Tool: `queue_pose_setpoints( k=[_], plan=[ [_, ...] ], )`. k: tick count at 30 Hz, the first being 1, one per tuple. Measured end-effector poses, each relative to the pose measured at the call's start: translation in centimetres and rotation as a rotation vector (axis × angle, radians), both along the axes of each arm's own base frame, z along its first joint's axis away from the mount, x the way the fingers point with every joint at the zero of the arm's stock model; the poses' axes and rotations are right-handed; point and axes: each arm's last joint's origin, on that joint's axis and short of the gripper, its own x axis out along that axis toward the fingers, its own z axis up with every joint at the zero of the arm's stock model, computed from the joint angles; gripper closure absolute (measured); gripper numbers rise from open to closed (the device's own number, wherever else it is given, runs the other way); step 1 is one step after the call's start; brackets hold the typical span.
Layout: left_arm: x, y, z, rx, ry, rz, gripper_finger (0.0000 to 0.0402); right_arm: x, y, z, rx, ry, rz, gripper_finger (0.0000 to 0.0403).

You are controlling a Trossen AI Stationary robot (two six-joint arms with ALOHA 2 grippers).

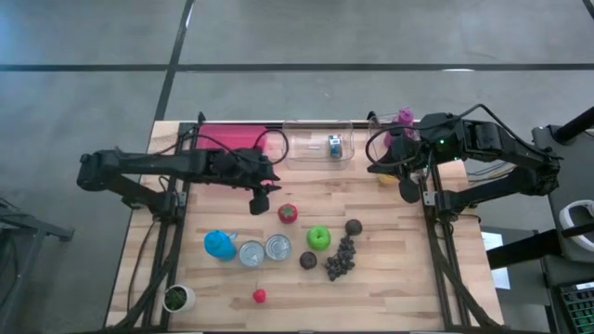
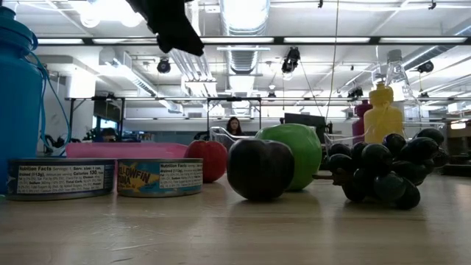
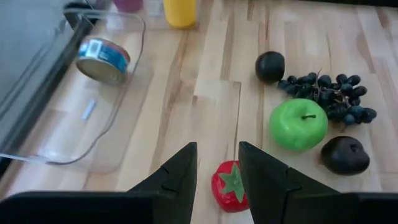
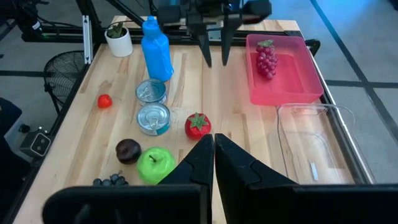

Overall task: Pick & Place Food Item
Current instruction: Put the red tomato into the red transparent bin

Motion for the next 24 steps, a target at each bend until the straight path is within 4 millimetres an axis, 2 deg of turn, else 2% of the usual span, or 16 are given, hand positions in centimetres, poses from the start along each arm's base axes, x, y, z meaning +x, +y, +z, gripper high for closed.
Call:
queue_pose_setpoints(
  k=[8, 14, 18, 24],
  plan=[
    [1.9, 0.3, -2.3, -0.062, 0.094, 0.047, 0.0283, 0.0, 0.0, 0.0, 0.0, 0.0, 0.0, 0.039],
    [3.0, -0.8, -4.5, -0.087, 0.188, 0.013, 0.0271, 0.0, 0.0, 0.0, 0.0, 0.0, 0.0, 0.039],
    [3.5, -1.2, -5.3, -0.082, 0.217, 0.005, 0.0235, 0.0, 0.0, 0.0, 0.0, 0.0, 0.0, 0.039],
    [4.2, -1.3, -6.5, -0.098, 0.236, 0.024, 0.0146, 0.0, 0.0, 0.0, 0.0, 0.0, 0.0, 0.039]
  ],
)
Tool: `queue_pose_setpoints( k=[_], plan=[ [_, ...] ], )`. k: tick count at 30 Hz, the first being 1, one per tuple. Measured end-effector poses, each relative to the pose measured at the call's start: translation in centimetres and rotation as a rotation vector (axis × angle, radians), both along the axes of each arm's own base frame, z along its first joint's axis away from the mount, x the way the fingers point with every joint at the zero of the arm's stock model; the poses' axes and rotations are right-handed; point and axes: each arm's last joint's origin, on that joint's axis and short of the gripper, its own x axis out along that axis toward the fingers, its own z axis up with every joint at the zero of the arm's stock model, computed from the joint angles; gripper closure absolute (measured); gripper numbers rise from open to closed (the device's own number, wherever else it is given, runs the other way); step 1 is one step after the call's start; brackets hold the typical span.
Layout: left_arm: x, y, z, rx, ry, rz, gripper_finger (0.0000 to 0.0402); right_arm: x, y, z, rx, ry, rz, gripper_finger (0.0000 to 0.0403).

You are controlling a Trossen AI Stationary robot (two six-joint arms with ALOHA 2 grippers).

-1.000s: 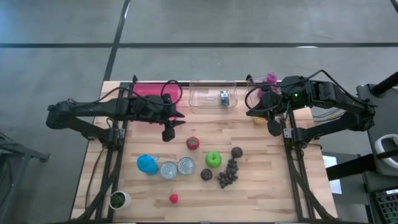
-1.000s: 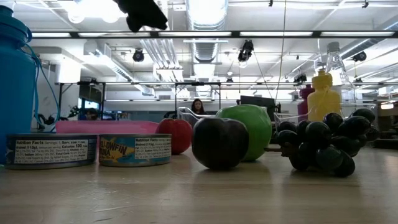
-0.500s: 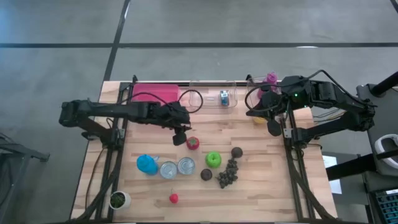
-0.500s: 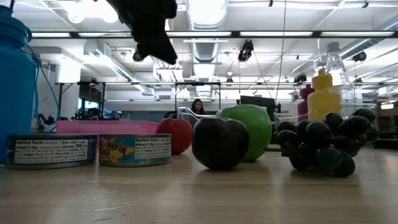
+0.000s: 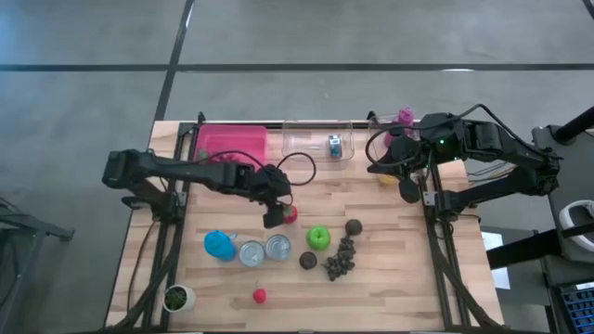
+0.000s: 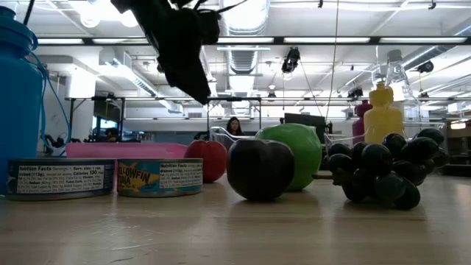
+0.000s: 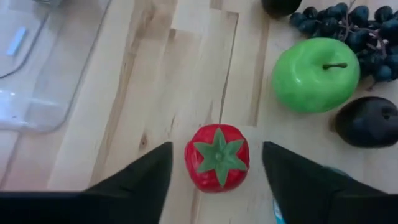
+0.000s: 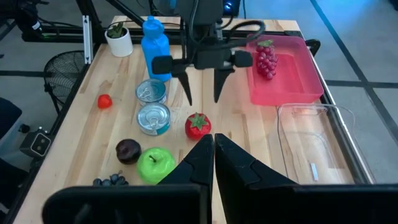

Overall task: Pick & Place Food Item
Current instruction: Put the red tomato into the red transparent bin

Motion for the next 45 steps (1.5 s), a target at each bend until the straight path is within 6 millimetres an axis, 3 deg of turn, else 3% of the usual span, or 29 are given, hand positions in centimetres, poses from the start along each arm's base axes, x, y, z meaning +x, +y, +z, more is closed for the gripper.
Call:
queue_pose_setpoints(
  k=[6, 13, 26, 45],
  plan=[
    [0.6, -0.2, -1.7, -0.011, 0.022, 0.01, 0.0064, 0.0, 0.0, 0.0, 0.0, 0.0, 0.0, 0.039],
    [1.2, -0.3, -3.6, -0.011, 0.05, 0.007, 0.0007, 0.0, 0.0, 0.0, 0.0, 0.0, 0.0, 0.039],
    [2.3, -0.4, -7.1, -0.051, 0.147, -0.006, 0.0003, 0.0, 0.0, 0.0, 0.0, 0.0, 0.0, 0.039],
    [1.6, -0.5, -8.7, -0.059, 0.153, 0.021, 0.0004, 0.0, 0.0, 0.0, 0.0, 0.0, 0.0, 0.039]
  ],
)
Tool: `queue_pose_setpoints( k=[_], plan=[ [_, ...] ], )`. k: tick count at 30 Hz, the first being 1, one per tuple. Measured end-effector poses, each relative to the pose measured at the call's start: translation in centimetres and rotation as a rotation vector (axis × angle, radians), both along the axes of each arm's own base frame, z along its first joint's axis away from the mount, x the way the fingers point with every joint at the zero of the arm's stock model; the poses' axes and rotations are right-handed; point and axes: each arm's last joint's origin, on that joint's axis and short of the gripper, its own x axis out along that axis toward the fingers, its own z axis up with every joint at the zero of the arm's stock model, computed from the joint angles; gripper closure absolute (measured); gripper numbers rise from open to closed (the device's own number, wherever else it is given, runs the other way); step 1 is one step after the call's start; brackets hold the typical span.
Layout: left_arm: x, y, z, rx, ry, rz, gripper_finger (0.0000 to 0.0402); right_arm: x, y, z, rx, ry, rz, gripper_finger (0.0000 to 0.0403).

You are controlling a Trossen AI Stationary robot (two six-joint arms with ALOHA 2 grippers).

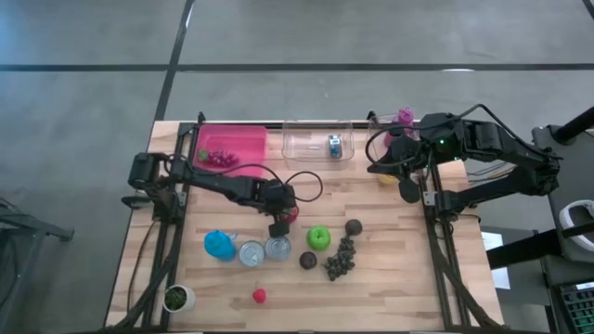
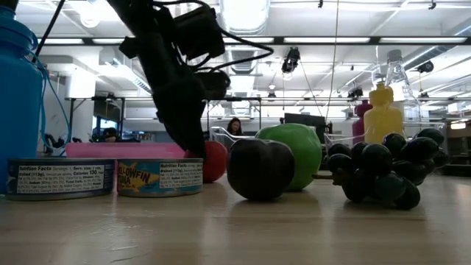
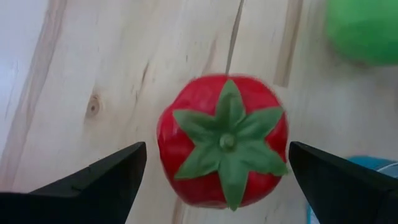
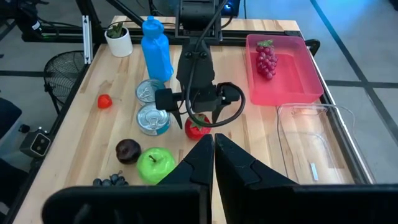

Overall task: Pick & Place Food Item
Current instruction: Put the red tomato into the red transparent bin

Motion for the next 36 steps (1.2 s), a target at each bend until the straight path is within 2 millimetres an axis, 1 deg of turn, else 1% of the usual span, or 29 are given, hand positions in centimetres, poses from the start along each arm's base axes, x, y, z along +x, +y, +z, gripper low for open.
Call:
queue_pose_setpoints(
  k=[4, 8, 18, 22, 26, 36],
  plan=[
    [-0.08, -0.17, -0.16, 0.006, -0.003, 0.017, 0.0005, 0.01, 0.0, 0.0, 0.0, 0.0, 0.0, 0.039],
    [0.0, -0.46, -0.12, 0.014, -0.012, 0.009, 0.0021, 0.01, 0.0, 0.0, 0.0, 0.0, 0.0, 0.039],
    [-0.07, -0.56, -0.23, 0.019, -0.014, 0.003, 0.0107, 0.0, 0.0, 0.0, 0.0, 0.0, 0.0, 0.039],
    [-0.11, -0.56, -0.29, 0.019, -0.016, 0.003, 0.0129, 0.0, 0.0, 0.0, 0.0, 0.0, 0.0, 0.039],
    [-0.12, -0.59, -0.3, 0.019, -0.015, 0.002, 0.0136, 0.0, 0.0, 0.0, 0.0, 0.0, 0.0, 0.039],
    [-0.14, -0.59, -0.31, 0.018, -0.014, 0.005, 0.0134, 0.0, 0.0, 0.0, 0.0, 0.0, 0.0, 0.039]
  ],
)
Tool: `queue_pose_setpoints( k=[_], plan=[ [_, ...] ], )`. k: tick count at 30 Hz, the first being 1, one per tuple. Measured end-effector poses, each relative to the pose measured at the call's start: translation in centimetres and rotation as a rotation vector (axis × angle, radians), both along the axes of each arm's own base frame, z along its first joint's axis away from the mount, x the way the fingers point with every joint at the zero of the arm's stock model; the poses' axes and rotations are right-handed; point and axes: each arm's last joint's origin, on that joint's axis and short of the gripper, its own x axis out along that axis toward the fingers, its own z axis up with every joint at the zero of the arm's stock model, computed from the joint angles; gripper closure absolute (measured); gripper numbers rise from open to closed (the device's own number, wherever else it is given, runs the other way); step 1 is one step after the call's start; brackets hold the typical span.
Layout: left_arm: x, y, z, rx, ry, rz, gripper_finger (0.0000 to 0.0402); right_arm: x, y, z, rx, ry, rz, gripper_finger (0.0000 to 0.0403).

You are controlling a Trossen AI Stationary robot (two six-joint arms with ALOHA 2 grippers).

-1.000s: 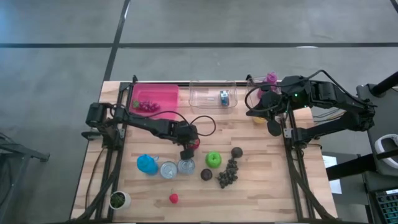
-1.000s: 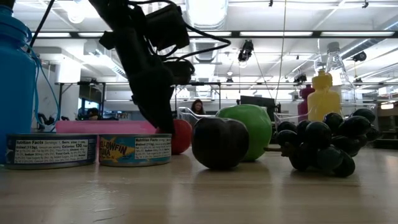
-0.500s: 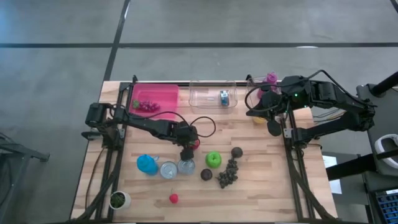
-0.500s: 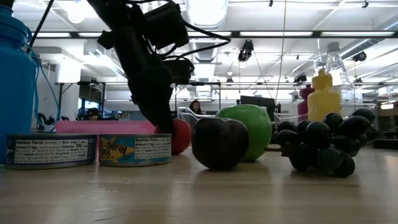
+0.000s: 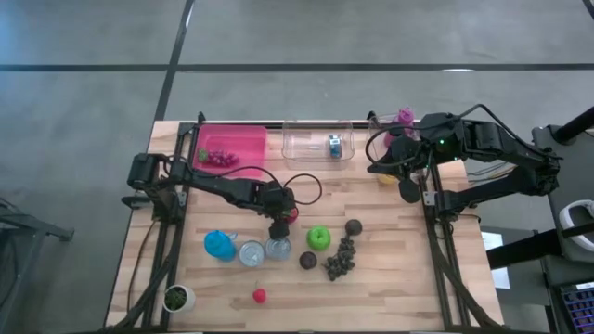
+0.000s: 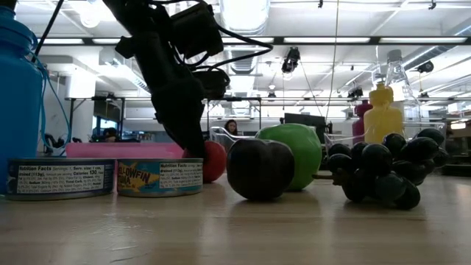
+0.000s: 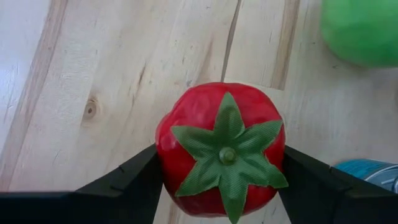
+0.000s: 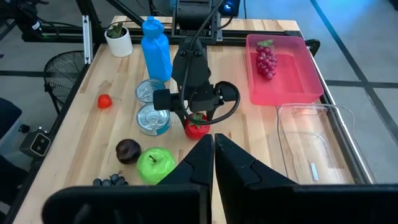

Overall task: Pick & Place Food Item
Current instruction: Put the red tomato into the red transparent bin

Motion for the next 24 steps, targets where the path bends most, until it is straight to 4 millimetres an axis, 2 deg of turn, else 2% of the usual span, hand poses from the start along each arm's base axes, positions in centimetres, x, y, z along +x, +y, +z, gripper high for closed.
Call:
queue_pose_setpoints(
  k=[7, 13, 17, 24],
  plan=[
    [0.0, 0.0, 0.0, -0.003, 0.001, 0.003, 0.0133, 0.0, 0.0, 0.0, 0.0, 0.0, 0.0, 0.039],
    [-0.2, 0.0, 0.2, -0.003, 0.008, 0.003, 0.0167, 0.0, 0.0, 0.0, 0.0, 0.0, 0.0, 0.039],
    [-0.3, 0.1, 0.3, -0.003, 0.007, 0.011, 0.0172, 0.0, 0.0, 0.0, 0.0, 0.0, 0.0, 0.039],
    [-1.2, 1.3, 2.2, 0.006, -0.004, 0.092, 0.0171, 0.0, 0.0, 0.0, 0.0, 0.0, 0.0, 0.039]
  ],
)
